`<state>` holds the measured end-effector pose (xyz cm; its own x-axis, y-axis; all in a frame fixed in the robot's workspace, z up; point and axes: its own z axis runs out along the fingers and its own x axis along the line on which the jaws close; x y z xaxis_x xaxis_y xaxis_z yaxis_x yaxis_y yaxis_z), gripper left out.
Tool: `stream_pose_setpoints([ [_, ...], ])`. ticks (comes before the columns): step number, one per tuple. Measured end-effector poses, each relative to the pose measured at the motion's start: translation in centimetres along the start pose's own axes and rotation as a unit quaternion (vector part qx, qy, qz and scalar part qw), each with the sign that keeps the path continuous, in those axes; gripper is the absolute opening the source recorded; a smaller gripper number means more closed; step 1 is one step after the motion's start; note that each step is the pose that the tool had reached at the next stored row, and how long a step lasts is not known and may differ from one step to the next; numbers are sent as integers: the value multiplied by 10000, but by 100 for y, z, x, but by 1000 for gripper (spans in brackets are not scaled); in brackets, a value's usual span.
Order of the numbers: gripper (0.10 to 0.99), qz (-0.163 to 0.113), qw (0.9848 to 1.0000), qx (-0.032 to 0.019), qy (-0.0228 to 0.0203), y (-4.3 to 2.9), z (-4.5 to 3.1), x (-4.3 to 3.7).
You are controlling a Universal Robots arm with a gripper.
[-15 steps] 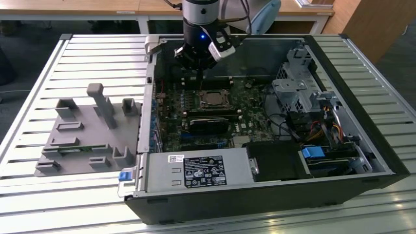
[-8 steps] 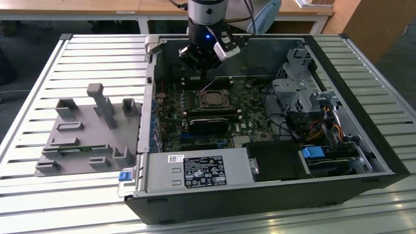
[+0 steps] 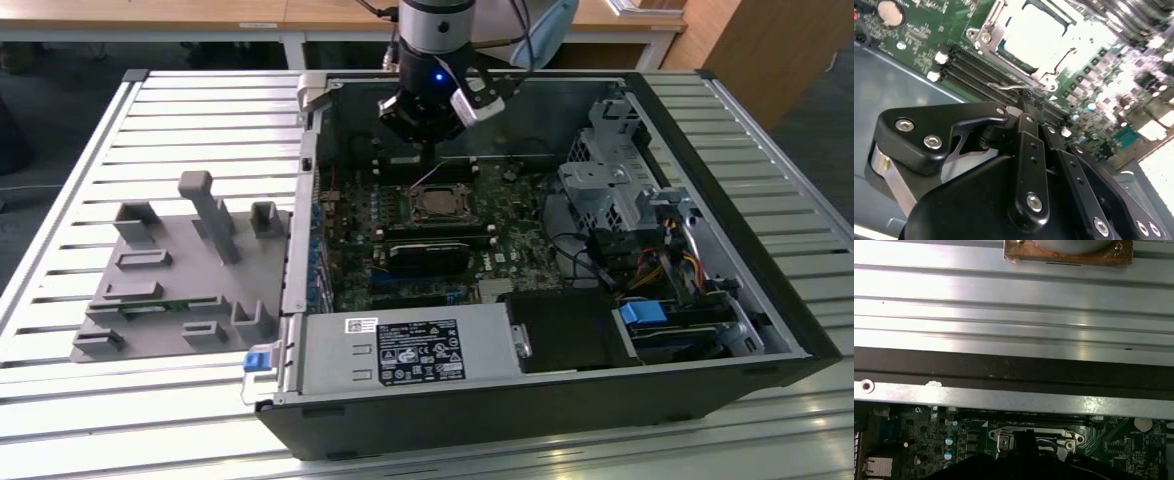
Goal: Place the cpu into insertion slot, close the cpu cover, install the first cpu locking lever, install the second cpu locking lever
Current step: 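Install the first cpu locking lever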
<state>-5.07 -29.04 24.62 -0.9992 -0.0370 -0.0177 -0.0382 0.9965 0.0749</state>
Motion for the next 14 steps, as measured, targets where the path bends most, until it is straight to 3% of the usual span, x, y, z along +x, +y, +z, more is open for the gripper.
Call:
stream_pose_setpoints([
  [14, 106, 2, 10000, -4, 0, -3, 25, -10],
])
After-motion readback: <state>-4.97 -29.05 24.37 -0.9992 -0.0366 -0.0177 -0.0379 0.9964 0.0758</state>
